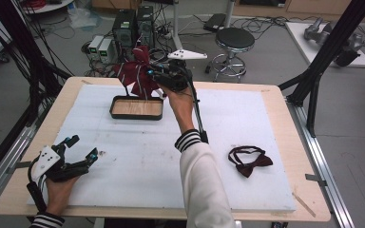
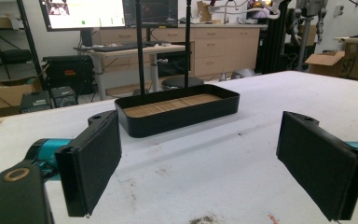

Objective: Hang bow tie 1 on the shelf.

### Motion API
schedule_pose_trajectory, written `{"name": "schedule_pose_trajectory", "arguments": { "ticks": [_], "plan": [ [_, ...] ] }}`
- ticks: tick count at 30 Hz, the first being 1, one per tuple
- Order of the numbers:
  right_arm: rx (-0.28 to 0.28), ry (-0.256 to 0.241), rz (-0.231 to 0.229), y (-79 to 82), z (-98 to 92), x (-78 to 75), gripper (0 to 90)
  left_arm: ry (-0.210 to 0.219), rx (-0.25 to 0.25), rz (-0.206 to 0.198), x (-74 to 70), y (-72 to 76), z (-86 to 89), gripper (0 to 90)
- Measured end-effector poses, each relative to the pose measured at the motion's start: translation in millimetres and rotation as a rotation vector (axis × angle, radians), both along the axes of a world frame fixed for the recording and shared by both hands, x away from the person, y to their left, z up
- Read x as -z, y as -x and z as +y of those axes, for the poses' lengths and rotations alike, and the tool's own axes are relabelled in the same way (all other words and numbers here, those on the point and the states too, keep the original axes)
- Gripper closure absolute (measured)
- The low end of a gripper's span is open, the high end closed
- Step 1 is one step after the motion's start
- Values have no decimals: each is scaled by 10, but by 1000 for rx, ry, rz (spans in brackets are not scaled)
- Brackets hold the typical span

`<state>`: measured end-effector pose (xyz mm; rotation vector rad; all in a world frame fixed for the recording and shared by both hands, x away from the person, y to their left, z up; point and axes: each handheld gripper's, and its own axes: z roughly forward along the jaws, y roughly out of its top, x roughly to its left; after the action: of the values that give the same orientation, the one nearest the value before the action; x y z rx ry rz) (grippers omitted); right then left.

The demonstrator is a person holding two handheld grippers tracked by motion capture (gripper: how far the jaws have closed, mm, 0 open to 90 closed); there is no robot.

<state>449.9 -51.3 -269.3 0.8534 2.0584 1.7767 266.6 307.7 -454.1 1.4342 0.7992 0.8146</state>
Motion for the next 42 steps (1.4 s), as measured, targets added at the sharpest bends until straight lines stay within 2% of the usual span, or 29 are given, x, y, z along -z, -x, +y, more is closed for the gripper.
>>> {"name": "schedule_pose_trajectory", "arguments": {
  "ticks": [9,28,42],
  "plan": [
    [26,11,11,-92,-8,73,749,2,1,1,0,-2,0,143],
    [66,-16,30,-254,-41,147,749,2,1,0,0,-2,0,144],
    [125,-49,46,-348,-210,187,749,2,2,-2,0,0,-2,144]
  ]
}}
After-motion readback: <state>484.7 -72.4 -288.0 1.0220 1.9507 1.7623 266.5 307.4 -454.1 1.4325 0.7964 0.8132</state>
